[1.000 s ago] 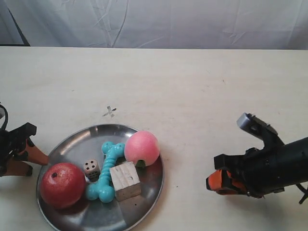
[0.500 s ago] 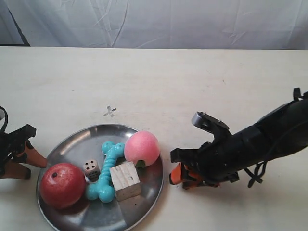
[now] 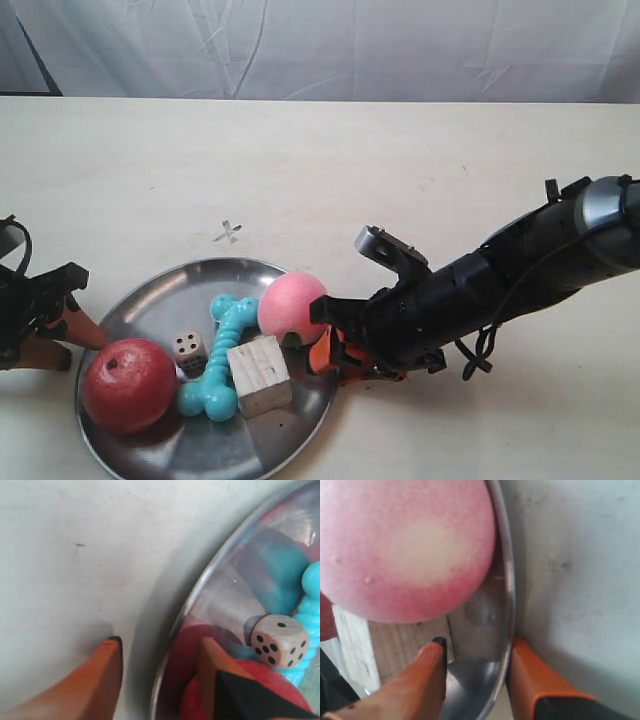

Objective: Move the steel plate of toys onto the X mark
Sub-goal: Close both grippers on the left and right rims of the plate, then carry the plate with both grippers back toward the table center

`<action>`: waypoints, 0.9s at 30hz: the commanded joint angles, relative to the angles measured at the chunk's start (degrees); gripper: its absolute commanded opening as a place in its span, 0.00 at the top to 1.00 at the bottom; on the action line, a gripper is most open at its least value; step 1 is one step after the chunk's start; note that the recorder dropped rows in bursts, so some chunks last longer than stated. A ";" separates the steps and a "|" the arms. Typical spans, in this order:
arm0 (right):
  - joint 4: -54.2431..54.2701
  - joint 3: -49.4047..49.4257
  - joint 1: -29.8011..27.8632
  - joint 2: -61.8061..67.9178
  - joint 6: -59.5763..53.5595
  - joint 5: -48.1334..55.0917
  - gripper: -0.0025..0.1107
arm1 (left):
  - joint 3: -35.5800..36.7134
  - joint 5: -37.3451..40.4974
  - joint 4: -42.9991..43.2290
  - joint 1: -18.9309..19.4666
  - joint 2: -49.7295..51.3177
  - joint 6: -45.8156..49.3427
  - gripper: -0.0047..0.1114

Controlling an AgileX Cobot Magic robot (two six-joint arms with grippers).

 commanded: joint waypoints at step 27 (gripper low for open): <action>-6.17 0.37 0.92 2.93 0.37 -0.87 0.94 | 0.31 -0.42 -0.07 -5.27 0.51 0.01 0.80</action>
